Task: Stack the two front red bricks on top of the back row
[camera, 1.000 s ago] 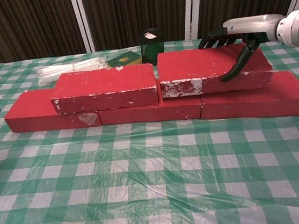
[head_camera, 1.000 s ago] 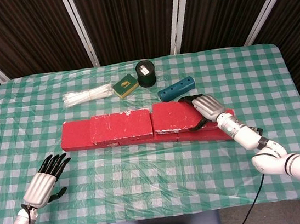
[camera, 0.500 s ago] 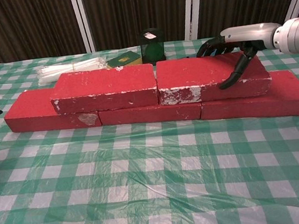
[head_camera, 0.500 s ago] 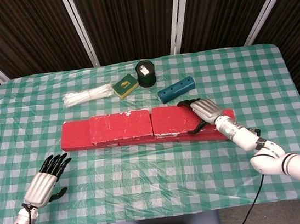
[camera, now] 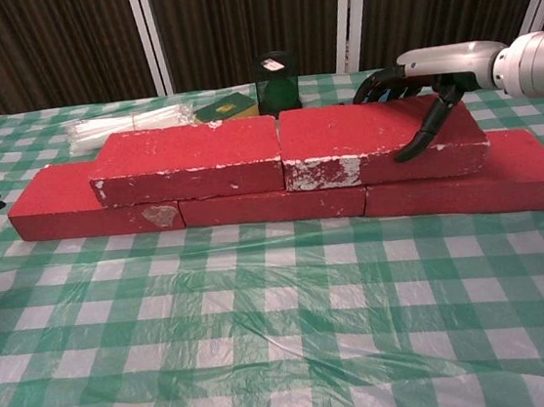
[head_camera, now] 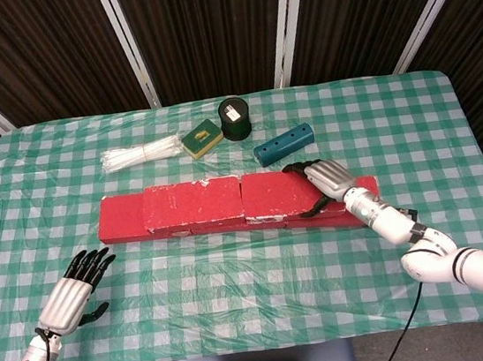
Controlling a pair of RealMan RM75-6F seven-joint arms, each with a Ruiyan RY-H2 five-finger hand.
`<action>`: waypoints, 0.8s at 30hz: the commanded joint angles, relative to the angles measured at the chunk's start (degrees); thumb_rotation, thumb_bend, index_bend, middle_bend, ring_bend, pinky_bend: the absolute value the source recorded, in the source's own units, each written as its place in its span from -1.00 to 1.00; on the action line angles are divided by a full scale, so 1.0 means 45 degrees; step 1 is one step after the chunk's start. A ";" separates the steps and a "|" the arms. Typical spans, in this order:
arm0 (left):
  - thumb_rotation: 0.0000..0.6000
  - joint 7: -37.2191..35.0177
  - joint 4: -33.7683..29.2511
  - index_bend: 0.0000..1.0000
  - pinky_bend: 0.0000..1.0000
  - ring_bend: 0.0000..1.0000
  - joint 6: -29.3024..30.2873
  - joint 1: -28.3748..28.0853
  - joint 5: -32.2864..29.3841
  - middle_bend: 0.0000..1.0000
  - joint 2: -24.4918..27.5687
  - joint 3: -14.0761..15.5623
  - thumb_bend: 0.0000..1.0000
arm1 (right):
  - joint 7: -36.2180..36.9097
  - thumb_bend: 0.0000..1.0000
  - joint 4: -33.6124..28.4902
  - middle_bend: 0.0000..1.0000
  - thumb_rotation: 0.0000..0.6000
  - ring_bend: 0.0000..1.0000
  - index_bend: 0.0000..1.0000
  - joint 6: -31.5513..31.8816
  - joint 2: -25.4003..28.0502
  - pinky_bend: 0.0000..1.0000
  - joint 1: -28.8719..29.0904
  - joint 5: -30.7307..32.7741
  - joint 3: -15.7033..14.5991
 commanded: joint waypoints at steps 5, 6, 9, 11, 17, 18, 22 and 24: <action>1.00 -0.0028 -0.0024 -1.00 -1.00 -1.00 0.0054 0.0009 0.0041 -1.00 0.0030 -0.0006 -0.45 | 0.0083 -0.76 -0.0219 0.12 1.00 -0.07 -0.27 -0.0040 0.0011 0.11 0.0009 0.0147 -0.0011; 1.00 -0.0037 -0.0025 -1.00 -1.00 -1.00 0.0063 0.0013 0.0046 -1.00 0.0034 -0.0005 -0.45 | 0.0094 -0.76 -0.0233 0.12 1.00 -0.07 -0.27 -0.0034 0.0021 0.11 0.0007 0.0143 -0.0023; 1.00 -0.0058 -0.0029 -1.00 -1.00 -1.00 0.0086 0.0012 0.0078 -1.00 0.0049 -0.0002 -0.45 | 0.0109 -0.76 -0.0239 0.12 1.00 -0.07 -0.27 -0.0057 0.0033 0.10 0.0008 0.0186 -0.0046; 1.00 -0.0071 -0.0026 -1.00 -1.00 -1.00 0.0079 0.0012 0.0087 -1.00 0.0049 0.0004 -0.45 | 0.0087 -0.76 -0.0208 0.12 1.00 -0.07 -0.27 -0.0085 0.0018 0.10 0.0024 0.0216 -0.0057; 1.00 -0.0042 -0.0045 -1.00 -1.00 -1.00 0.0075 0.0016 0.0087 -1.00 0.0046 -0.0006 -0.45 | -0.0001 -0.76 -0.0190 0.11 1.00 -0.12 -0.36 -0.0238 -0.0014 0.04 0.0106 0.0264 -0.0113; 1.00 -0.0039 -0.0044 -1.00 -1.00 -1.00 0.0067 0.0014 0.0086 -1.00 0.0045 -0.0008 -0.45 | -0.0037 -0.76 -0.0193 0.10 1.00 -0.15 -0.41 -0.0270 -0.0007 0.02 0.0119 0.0284 -0.0119; 1.00 -0.0056 -0.0036 -1.00 -1.00 -1.00 0.0030 0.0005 0.0069 -1.00 0.0041 -0.0017 -0.46 | -0.0195 -0.76 -0.0201 -0.16 1.00 -0.33 -0.73 -0.0294 0.0013 -0.10 0.0120 0.0430 -0.0091; 1.00 -0.0071 -0.0033 -1.00 -1.00 -1.00 0.0014 -0.0001 0.0067 -1.00 0.0043 -0.0018 -0.46 | -0.0274 -0.76 -0.0191 -0.26 1.00 -0.41 -0.82 -0.0304 0.0012 -0.13 0.0106 0.0545 -0.0063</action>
